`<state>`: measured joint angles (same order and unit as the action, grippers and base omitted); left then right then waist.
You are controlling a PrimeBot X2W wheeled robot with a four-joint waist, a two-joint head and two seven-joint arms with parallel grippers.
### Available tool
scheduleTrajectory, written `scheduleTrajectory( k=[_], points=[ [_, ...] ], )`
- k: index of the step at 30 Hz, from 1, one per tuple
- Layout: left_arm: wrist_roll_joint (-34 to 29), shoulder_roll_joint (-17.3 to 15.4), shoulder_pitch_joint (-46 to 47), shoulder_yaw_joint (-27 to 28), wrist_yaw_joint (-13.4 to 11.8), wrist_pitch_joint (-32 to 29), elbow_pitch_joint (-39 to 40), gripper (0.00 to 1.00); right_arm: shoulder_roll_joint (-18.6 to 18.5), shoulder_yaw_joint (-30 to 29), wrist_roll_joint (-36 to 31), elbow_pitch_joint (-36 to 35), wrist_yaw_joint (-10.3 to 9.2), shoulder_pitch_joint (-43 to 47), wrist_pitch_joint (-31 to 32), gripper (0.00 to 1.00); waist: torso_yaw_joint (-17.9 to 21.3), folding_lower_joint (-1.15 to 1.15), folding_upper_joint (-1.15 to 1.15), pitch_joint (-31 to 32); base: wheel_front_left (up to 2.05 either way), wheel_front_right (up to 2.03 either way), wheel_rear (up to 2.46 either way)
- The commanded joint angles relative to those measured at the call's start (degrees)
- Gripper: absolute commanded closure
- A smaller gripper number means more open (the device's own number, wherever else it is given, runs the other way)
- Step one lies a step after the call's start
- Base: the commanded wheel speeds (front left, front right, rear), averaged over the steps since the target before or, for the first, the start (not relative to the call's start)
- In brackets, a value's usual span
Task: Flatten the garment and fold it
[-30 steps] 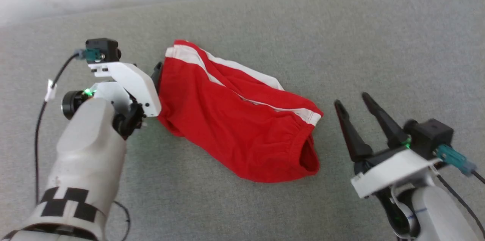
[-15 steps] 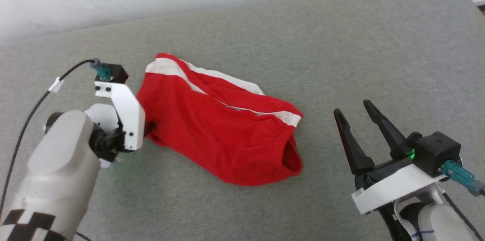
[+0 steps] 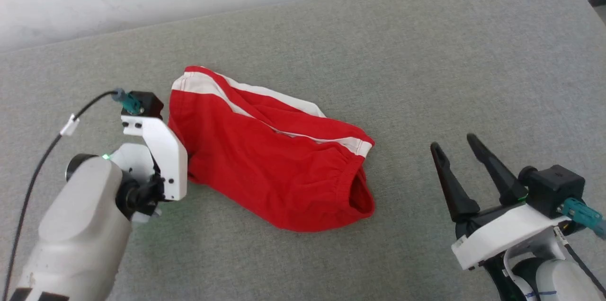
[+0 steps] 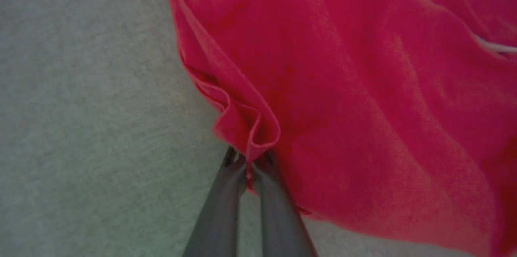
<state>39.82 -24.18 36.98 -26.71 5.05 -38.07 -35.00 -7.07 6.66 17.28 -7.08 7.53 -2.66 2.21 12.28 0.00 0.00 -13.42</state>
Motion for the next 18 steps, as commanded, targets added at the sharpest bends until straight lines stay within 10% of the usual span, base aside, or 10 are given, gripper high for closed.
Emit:
scheduleTrajectory(
  k=[1,18],
  points=[
    [-0.2,1.5,-4.2,-0.9,-0.8,1.3,-0.2,1.00,0.0,-0.3,0.8,0.2,-0.04,0.8,1.8,0.00,-0.8,0.00,0.00,0.3,0.00,0.00,0.00],
    [-1.3,2.3,-3.9,-0.6,-2.7,7.7,10.4,1.00,-3.3,12.3,7.1,6.2,-0.04,-5.8,27.7,0.00,-6.7,0.00,0.00,-0.1,0.00,0.00,0.00]
  ],
)
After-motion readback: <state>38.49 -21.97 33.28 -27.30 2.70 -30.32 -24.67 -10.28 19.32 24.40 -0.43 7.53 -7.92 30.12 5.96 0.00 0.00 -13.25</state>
